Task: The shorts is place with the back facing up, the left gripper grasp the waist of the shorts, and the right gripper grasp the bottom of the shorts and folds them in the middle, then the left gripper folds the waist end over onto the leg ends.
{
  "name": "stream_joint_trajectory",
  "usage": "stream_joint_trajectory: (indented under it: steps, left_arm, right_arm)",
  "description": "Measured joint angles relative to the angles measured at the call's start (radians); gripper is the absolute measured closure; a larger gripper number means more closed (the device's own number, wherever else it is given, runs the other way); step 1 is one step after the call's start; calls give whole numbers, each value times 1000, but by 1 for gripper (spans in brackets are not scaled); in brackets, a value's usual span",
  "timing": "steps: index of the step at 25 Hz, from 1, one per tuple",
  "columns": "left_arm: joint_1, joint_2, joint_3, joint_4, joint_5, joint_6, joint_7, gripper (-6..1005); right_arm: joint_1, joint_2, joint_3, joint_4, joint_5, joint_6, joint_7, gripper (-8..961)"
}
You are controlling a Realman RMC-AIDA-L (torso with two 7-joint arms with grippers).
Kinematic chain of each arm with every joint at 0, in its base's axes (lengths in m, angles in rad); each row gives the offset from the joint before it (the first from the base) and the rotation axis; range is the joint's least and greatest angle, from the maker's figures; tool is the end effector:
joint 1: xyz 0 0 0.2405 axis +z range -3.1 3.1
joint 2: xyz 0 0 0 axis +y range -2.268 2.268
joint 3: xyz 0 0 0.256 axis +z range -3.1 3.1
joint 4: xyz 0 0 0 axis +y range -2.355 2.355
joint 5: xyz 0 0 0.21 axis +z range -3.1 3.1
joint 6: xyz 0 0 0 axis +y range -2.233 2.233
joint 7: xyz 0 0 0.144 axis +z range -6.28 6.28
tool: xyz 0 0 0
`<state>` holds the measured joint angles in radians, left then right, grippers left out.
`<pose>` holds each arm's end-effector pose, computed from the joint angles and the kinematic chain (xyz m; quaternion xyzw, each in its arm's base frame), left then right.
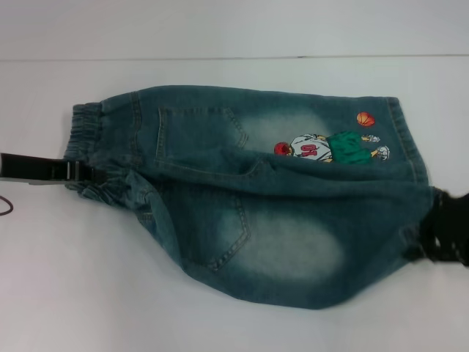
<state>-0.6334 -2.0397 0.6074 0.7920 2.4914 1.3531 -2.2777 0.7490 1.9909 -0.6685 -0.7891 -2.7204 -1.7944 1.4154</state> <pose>-0.3005 0.3732 0.0371 -0.8011 -0.5582 -0.0720 0.2036 0.2678 0.3411 0.0412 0.9880 -0.1203 0.0932 0.0245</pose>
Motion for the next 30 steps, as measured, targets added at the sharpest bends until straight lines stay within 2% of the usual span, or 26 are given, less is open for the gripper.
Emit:
stream_joint_trajectory:
  steps: [3, 9, 13, 21, 27, 30]
  left_arm:
    - [13, -1, -1, 14, -26, 0, 3, 956]
    - [54, -12, -3, 18, -117, -10, 51, 956]
    - [91, -19, -10, 18, -185, -15, 98, 956]
    - [157, -22, -135, 18, -293, 42, 185, 957]
    - [205, -22, -283, 9, -388, 45, 245, 957]
    - [212, -22, -311, 1, -412, 14, 265, 957]
  right_arm:
    - [-65, -14, 62, 12, 145, 60, -37, 901]
    - [-195, -1, 125, 56, 450, 194, -112, 901]
    - [-241, 0, 143, 116, 582, 269, -150, 902]
    - [-255, 9, 240, 162, 644, 341, -188, 902]
    - [-246, 19, 262, 223, 695, 503, -194, 902]
    - [-240, 23, 262, 248, 709, 548, -210, 902]
